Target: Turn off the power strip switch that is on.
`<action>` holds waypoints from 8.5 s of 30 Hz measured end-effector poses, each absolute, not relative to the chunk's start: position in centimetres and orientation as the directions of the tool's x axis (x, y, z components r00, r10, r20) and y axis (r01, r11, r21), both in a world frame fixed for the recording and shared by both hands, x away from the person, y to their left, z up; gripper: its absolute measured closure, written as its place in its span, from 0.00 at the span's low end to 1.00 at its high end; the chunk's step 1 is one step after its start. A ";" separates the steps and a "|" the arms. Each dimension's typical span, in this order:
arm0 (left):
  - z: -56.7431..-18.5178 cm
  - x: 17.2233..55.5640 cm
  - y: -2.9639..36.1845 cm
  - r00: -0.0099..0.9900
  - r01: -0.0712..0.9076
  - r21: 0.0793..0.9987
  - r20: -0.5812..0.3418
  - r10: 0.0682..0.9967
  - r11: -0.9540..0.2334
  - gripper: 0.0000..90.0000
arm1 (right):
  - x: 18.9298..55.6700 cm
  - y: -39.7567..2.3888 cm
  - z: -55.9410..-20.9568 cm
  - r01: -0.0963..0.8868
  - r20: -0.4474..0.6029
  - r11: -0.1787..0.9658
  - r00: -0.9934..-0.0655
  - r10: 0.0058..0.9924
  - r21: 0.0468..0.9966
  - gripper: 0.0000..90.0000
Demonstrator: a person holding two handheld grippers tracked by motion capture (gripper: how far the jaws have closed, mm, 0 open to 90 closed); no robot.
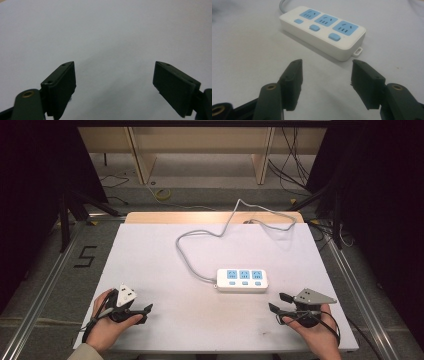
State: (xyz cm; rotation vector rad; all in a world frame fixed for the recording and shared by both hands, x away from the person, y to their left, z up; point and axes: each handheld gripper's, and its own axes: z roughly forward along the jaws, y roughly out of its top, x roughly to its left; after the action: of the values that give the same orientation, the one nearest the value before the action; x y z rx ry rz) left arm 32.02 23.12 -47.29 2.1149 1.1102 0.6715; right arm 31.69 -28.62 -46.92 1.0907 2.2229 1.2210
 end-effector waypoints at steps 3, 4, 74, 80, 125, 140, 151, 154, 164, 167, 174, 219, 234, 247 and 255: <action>-47.3 32.0 22.9 0.513 0.511 0.742 0.141 0.847 -0.433 0.21 | 31.7 -28.7 -46.9 0.450 0.025 0.332 -0.622 0.782 0.829 0.55; -47.3 32.0 22.9 0.513 0.511 0.742 0.141 0.847 -0.433 0.21 | 31.8 -28.7 -46.8 0.451 0.022 0.334 -0.621 0.784 0.828 0.58; -47.5 32.1 22.5 0.518 0.504 0.737 0.159 0.840 -0.450 0.22 | 34.2 -27.1 -44.4 0.484 -0.068 0.464 -0.634 0.770 0.742 1.00; -47.5 32.1 22.5 0.516 0.504 0.736 0.162 0.841 -0.451 0.22 | 34.6 -26.6 -44.1 0.480 -0.072 0.471 -0.640 0.765 0.741 1.00; -47.6 32.2 22.4 0.517 0.502 0.737 0.163 0.840 -0.452 0.22 | 36.4 -24.6 -43.3 0.479 -0.068 0.505 -0.674 0.736 0.718 1.00; -47.5 32.2 22.4 0.522 0.497 0.734 0.173 0.835 -0.463 0.22 | 36.8 -24.0 -43.0 0.476 -0.067 0.514 -0.684 0.727 0.714 1.00; -47.6 32.2 22.3 0.523 0.496 0.733 0.176 0.834 -0.466 0.22 | 37.2 -23.5 -42.8 0.473 -0.068 0.520 -0.690 0.721 0.712 1.00; -47.6 32.1 22.3 0.523 0.496 0.733 0.176 0.834 -0.466 0.22 | 37.3 -23.3 -42.8 0.474 -0.066 0.522 -0.692 0.719 0.709 1.00; -47.6 32.2 22.3 0.524 0.496 0.733 0.176 0.833 -0.466 0.22 | 37.6 -23.1 -42.6 0.472 -0.068 0.528 -0.698 0.713 0.706 1.00; -47.6 32.2 22.3 0.525 0.496 0.732 0.176 0.833 -0.467 0.22 | 37.7 -23.0 -42.6 0.474 -0.066 0.529 -0.698 0.713 0.704 1.00; -47.6 32.2 22.3 0.525 0.497 0.731 0.176 0.833 -0.468 0.22 | 37.9 -22.7 -42.5 0.473 -0.066 0.534 -0.703 0.709 0.701 1.00; -47.6 32.2 22.2 0.529 0.498 0.728 0.176 0.830 -0.472 0.22 | 39.1 -20.8 -42.1 0.460 -0.068 0.564 -0.731 0.679 0.685 1.00; -47.6 32.2 22.1 0.530 0.496 0.730 0.175 0.829 -0.471 0.22 | 39.5 -19.8 -42.1 0.449 -0.072 0.580 -0.746 0.662 0.679 1.00; -47.6 32.2 22.0 0.531 0.496 0.731 0.173 0.829 -0.470 0.22 | 39.9 -19.3 -41.9 0.451 -0.067 0.583 -0.751 0.657 0.676 1.00; -47.6 32.2 22.0 0.532 0.494 0.732 0.173 0.829 -0.470 0.22 | 40.2 -18.8 -42.1 0.447 -0.067 0.596 -0.761 0.646 0.667 1.00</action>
State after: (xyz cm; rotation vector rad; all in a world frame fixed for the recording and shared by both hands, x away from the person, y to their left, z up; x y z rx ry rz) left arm 32.23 21.96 -47.64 2.1463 1.0667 0.6943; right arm 40.19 -18.80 -42.07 0.8904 2.5244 0.9331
